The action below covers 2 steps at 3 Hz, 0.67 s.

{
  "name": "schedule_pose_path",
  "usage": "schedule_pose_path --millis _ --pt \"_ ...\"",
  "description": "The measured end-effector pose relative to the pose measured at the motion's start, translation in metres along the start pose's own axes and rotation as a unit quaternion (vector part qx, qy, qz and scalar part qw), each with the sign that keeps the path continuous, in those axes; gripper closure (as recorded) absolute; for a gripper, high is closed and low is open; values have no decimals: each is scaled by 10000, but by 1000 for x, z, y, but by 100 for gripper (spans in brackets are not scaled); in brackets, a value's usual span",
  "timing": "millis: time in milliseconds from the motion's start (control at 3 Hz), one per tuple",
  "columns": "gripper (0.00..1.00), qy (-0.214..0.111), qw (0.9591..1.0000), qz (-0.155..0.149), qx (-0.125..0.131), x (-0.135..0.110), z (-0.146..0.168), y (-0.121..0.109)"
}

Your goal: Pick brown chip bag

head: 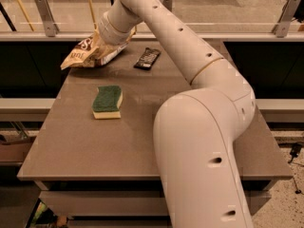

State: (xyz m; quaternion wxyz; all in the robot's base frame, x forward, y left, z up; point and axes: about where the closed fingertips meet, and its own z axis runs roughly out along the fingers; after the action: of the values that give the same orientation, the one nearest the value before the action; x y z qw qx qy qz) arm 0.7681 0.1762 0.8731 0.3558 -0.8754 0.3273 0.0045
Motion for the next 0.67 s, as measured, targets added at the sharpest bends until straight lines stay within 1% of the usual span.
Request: schedule_pose_path --millis 333,667 --pt "100 -19 10000 -1 -23 -1 4 1" --pt "100 -20 10000 -1 -24 -1 4 1"
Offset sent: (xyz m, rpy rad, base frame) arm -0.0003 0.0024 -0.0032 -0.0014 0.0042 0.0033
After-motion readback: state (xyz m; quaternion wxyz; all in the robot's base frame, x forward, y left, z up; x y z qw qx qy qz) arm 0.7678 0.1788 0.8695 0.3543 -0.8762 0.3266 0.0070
